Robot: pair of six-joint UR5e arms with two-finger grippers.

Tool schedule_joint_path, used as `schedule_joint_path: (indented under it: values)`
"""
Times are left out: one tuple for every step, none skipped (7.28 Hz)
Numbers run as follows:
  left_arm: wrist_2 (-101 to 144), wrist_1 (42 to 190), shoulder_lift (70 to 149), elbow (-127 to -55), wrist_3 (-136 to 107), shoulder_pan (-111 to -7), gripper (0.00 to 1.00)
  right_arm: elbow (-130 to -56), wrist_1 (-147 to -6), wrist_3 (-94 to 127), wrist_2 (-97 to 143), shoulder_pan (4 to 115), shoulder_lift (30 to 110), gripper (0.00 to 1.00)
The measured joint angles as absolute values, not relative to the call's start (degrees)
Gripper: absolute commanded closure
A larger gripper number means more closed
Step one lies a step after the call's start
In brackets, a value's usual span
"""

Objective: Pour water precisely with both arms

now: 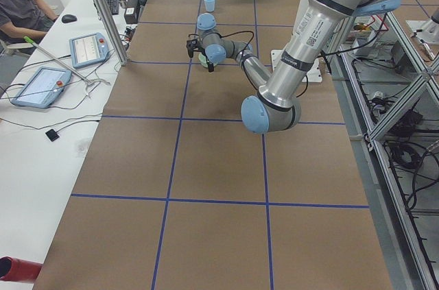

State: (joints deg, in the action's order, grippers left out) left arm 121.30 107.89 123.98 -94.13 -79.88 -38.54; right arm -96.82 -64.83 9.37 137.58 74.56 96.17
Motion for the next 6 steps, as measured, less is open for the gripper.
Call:
schedule_joint_path:
  values:
    - [121.29, 107.86, 123.88, -94.30, -79.89, -38.57, 0.01, -96.28, -55.98, 12.54, 136.98, 72.33, 97.44, 0.00]
    - [121.29, 107.85, 123.86, -94.38, -79.89, -38.64, 0.01, -94.30, -45.39, 14.72, 135.96, 70.50, 98.72, 0.00]
    - [121.29, 107.84, 123.84, -94.46, -79.91, -38.72, 0.01, -90.70, -34.79, 15.91, 134.83, 69.19, 99.37, 0.00]
    - [121.29, 107.84, 123.84, -94.61, -79.95, -38.79, 0.01, -87.11, -25.29, 17.66, 132.45, 67.78, 99.63, 0.00]
    - [121.29, 107.82, 123.84, -94.79, -79.97, -38.82, 0.01, -84.89, -18.12, 20.62, 129.25, 65.89, 99.67, 0.00]
    - [121.29, 107.79, 123.84, -94.87, -79.98, -38.84, 0.01, -83.77, -13.02, 24.58, 125.85, 63.48, 99.50, 0.00]
